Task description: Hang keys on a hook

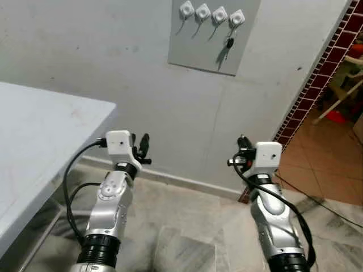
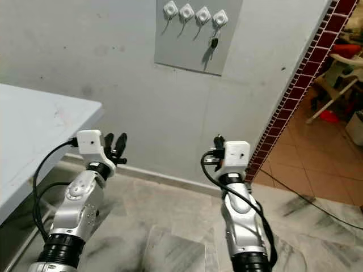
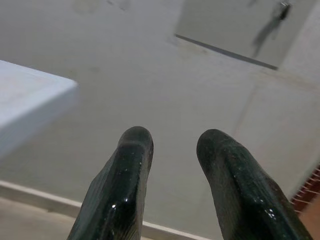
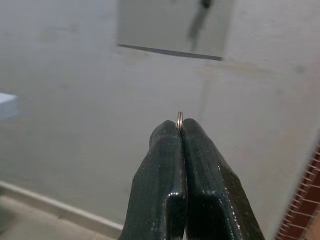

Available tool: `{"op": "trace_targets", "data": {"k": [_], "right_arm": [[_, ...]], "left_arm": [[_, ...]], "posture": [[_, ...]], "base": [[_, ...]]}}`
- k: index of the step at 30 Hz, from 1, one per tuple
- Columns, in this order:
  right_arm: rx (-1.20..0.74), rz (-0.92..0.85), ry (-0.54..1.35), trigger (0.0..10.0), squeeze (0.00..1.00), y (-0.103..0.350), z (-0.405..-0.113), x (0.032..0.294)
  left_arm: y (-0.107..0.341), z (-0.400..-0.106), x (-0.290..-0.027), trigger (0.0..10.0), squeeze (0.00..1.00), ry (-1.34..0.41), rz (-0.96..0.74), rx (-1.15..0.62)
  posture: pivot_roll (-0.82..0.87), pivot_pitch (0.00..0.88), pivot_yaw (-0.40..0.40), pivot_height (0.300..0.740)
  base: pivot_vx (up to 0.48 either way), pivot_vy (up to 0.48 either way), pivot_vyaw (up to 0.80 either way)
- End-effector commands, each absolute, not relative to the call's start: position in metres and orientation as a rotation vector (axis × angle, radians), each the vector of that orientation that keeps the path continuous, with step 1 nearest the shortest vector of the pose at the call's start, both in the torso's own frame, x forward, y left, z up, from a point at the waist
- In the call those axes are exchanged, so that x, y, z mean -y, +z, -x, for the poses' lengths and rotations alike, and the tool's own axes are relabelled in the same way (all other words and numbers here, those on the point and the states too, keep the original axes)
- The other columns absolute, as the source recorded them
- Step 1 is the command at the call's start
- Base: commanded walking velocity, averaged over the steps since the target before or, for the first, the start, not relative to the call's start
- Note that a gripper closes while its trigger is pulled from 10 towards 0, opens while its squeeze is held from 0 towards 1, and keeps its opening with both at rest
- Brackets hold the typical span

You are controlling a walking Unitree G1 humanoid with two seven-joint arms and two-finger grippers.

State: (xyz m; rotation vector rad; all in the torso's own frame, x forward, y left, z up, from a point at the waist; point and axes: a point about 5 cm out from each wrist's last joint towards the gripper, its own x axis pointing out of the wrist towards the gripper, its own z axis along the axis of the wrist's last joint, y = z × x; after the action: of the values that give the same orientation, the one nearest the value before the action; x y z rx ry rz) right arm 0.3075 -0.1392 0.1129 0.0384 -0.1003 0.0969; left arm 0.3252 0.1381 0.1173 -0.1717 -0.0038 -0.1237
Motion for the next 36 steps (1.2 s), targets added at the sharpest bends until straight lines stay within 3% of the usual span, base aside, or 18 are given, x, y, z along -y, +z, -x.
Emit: {"op": "trace_targets", "data": {"k": [1, 13, 18, 23, 36], "right_arm": [[0.119, -0.023, 0.087, 10.0, 0.00, 0.118, -0.308, 0.144], [0.112, -0.031, 0.060, 10.0, 0.00, 0.116, -0.301, 0.147], [0.107, -0.025, 0.060, 10.0, 0.00, 0.115, -0.297, 0.148], [0.104, -0.013, 0.059, 10.0, 0.00, 0.114, -0.294, 0.149], [0.125, -0.004, -0.010, 10.0, 0.00, 0.115, -0.284, 0.160]], "left_arm": [[0.119, -0.324, -0.138, 10.0, 0.00, -0.125, 0.159, 0.006], [0.120, -0.324, -0.135, 10.0, 0.00, -0.147, 0.189, -0.007], [0.117, -0.322, -0.137, 10.0, 0.00, -0.133, 0.198, -0.022], [0.115, -0.321, -0.136, 10.0, 0.00, -0.123, 0.174, -0.032], [0.122, -0.325, -0.129, 10.0, 0.00, -0.215, 0.121, -0.018]], "posture": [[0.13, 0.000, -0.074, 0.740], [0.12, 0.000, -0.066, 0.740], [0.12, 0.000, -0.066, 0.740], [0.11, 0.000, -0.060, 0.740], [0.04, 0.000, 0.025, 0.740]], "base": [[0.000, 0.000, 0.00], [0.000, 0.000, 0.00], [0.440, 0.000, 0.00], [0.000, 0.000, 0.00], [0.000, 0.000, 0.00]]}}
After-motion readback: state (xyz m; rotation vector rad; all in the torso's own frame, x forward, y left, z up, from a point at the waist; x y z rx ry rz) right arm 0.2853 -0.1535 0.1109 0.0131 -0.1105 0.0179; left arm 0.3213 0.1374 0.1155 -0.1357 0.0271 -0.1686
